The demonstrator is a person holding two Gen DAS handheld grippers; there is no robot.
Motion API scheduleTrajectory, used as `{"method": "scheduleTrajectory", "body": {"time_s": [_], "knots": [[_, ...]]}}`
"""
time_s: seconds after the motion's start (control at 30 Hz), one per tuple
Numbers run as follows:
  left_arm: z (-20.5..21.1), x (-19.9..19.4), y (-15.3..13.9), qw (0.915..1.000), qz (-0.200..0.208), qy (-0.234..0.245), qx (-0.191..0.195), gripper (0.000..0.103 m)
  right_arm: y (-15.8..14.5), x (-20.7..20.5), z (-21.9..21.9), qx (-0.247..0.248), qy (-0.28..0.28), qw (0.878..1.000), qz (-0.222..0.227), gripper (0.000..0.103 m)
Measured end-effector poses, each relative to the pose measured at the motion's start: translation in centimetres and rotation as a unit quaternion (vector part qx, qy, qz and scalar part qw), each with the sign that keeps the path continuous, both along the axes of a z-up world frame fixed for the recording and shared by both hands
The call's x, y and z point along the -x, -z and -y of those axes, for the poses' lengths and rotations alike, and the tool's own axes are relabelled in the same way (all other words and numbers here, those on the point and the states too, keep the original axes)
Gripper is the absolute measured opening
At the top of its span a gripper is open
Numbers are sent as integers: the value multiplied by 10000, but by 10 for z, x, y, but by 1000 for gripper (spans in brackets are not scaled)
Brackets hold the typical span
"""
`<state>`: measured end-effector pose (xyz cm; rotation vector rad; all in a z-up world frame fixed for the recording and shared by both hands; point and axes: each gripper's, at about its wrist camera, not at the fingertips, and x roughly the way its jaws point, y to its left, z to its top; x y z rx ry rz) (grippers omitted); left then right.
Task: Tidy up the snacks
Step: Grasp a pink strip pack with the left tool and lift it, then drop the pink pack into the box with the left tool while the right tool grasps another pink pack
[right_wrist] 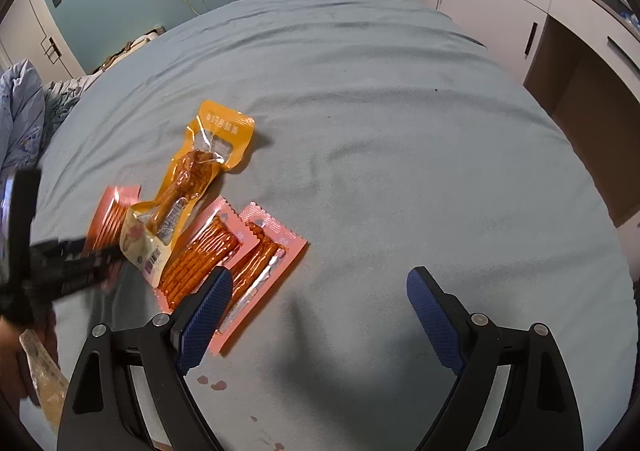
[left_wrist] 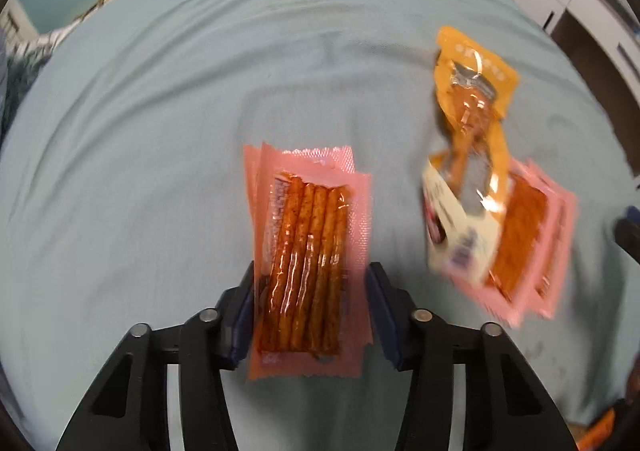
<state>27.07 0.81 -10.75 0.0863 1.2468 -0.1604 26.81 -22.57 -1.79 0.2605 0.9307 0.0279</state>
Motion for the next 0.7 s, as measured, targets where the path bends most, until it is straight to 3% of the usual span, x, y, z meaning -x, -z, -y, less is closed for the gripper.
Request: {"method": "scheduleTrajectory", "body": {"time_s": [0.03,0.13,0.27,0.5,0.7], "knots": [[-6,7,-8,9999,52,-99,118,19,0,1,0,1,3,10000,4,89],[-27,30,-35,9975,37,-422,558,9,-3,6,1,-46,40,10000,29,89],[-36,64,-65,9960,159,-603,638,8,-6,12,5,-192,108,9997,54,89],[-67,124,-107,9868,566,-757,1315,8,2,13,14,-466,297,9984,-93,89],[-67,166,-119,9752,701,-448,2052,8,16,2,8,-569,82,9978,-325,89]]}}
